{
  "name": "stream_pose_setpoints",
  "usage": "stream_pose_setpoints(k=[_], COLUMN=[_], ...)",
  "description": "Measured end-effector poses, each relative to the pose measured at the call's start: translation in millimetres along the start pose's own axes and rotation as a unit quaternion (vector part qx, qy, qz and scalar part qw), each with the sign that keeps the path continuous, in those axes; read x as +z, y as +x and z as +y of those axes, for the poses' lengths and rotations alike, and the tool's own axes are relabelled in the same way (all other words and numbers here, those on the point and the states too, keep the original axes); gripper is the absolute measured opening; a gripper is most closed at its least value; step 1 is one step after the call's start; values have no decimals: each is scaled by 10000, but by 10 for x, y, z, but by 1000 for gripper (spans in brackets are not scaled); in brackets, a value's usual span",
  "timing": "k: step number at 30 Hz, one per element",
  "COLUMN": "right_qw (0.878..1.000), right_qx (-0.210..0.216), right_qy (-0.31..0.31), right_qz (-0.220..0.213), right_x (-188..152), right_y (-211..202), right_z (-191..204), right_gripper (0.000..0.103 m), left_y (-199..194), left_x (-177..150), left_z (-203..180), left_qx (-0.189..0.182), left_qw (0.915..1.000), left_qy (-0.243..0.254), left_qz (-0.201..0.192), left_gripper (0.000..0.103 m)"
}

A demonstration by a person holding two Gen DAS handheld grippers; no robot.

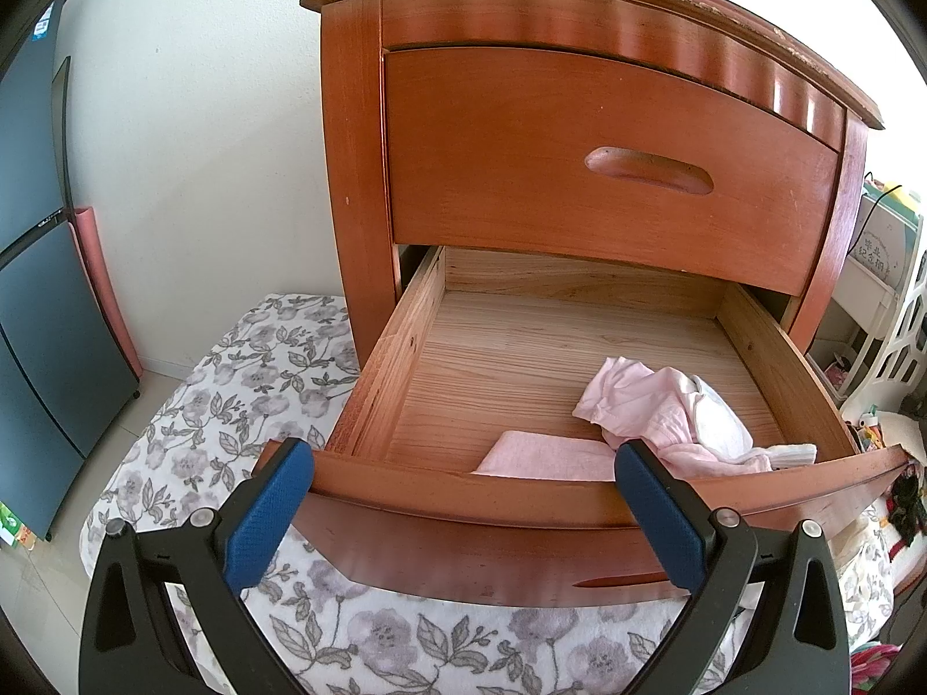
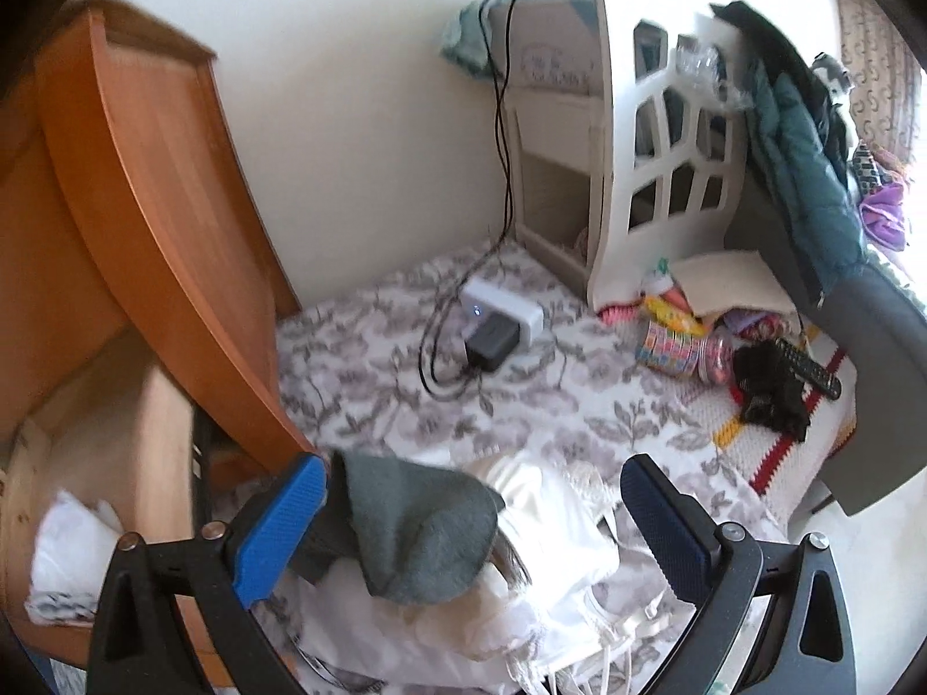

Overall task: Take underwear out of drawer
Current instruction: 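Move the right gripper into the drawer toward the white printed garment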

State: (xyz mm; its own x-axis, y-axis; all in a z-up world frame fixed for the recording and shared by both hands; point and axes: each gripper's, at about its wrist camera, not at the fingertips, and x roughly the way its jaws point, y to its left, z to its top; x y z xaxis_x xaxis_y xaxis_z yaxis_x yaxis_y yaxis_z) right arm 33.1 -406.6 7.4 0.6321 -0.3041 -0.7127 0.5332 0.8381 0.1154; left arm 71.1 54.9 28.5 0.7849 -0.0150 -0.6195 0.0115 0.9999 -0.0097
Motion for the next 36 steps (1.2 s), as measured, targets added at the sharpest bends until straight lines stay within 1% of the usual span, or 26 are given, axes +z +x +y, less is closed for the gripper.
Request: stream_pose_setpoints(k=[3,6,8,9,11,15,18,23,27,30,36], right_qw=[9991,9969,9946,9925,9891,9799,9692,9550,9479,9420,9354], right_qx=[231,422,645,830,1090,1605,2013,2499,2632,2754,2871], right_qy=[23,-85,-205,-294,-453,-915,-1281,-1544,-1768,-1915,-2061], right_qz=[-362,-652,-791,-853,-883,-759,-607,-418,-310,-128,129], right_x=[75,117,126,125,106,2,-127,-304,-418,-503,-568], right_y=[-208,-391,-505,-572,-649,-742,-785,-860,-892,-878,-862], right_z=[59,164,264,339,464,801,1072,1330,1492,1602,1714], right_gripper=[103,103,103,103,103,103,103,103,103,103,103], left_y=[0,0,0,0,0,0,0,1,1,1,11], left_x=[0,0,0,0,0,-1,0,0,-1,-1,14], left_z=[0,0,0,0,-1,0,-1,-2,-1,-1,7], left_qx=[0,0,-1,-2,-1,-3,2,-1,1,-1,-27], left_qw=[10000,10000,10000,10000,10000,10000,10000,10000,10000,10000,10000], left_qy=[2,2,3,3,3,2,4,3,0,3,16], left_qz=[0,-1,0,0,-1,-1,-3,-2,-1,-2,-3], left_gripper=[103,103,103,103,103,103,103,103,103,103,103])
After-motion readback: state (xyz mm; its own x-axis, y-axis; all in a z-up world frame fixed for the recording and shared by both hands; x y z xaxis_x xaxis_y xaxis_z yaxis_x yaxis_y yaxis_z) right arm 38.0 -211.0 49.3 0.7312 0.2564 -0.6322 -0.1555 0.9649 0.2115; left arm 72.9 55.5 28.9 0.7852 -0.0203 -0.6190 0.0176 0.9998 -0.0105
